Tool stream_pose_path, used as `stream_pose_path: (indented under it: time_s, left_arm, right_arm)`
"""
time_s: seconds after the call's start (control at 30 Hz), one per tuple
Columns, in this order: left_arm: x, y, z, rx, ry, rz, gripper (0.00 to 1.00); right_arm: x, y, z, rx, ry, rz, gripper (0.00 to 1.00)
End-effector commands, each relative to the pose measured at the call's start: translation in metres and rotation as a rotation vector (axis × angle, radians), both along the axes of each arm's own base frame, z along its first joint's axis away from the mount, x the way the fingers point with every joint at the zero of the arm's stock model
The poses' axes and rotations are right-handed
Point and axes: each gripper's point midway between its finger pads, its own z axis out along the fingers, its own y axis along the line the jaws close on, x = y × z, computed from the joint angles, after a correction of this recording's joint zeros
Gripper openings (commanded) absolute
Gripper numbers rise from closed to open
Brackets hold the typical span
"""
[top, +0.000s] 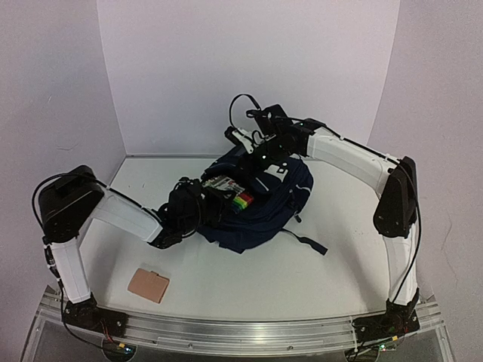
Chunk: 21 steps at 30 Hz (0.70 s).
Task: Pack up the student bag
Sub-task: Place the stationery in the student bag.
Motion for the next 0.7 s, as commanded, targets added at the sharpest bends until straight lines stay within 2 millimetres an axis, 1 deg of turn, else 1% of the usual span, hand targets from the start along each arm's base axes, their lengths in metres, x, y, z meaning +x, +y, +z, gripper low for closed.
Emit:
stream_pose_path:
  time_s: [0.0,0.07,0.13,0.17,0.23,0.3,0.37,0.4,0.47,0.57,0.67]
  left_arm:
    - [0.027,-0.029,0.057,-0.243,-0.119,-0.02,0.0]
    - [0.038,-0.036,0.054,-0.249,-0.124,-0.01,0.0]
    - [0.048,-0.036,0.045,-0.217,-0.099,0.02,0.0]
    - [0.053,-0.032,0.039,-0.193,-0.08,0.047,0.02]
    - [0.059,-0.023,0.028,-0.153,-0.03,0.092,0.21]
    - [0.06,-0.014,0.023,-0.124,-0.002,0.121,0.39]
    - [0.054,-0.008,0.016,-0.076,0.039,0.129,0.53]
    - [0.05,-0.006,0.015,-0.049,0.056,0.126,0.58]
    - [0.042,-0.003,0.014,0.006,0.082,0.117,0.62]
    - [0.027,-0.001,0.016,0.104,0.125,0.091,0.64]
    - [0.01,0.005,0.007,0.172,0.189,0.081,0.66]
  right_arm:
    - [-0.028,0.02,0.075,0.19,-0.054,0.091,0.0]
    - [-0.033,0.02,0.076,0.195,-0.044,0.099,0.0]
    - [-0.035,0.018,0.078,0.198,-0.041,0.095,0.0]
    - [-0.037,0.017,0.08,0.201,-0.042,0.1,0.0]
    - [-0.039,0.015,0.083,0.204,-0.045,0.102,0.0]
    - [-0.039,0.013,0.085,0.2,-0.052,0.097,0.0]
    - [-0.038,0.012,0.086,0.195,-0.062,0.093,0.0]
    - [-0.038,0.012,0.085,0.192,-0.065,0.091,0.0]
    - [-0.035,0.011,0.086,0.191,-0.072,0.084,0.0]
    - [-0.031,0.011,0.088,0.191,-0.08,0.078,0.0]
    - [-0.028,0.011,0.09,0.199,-0.082,0.072,0.0]
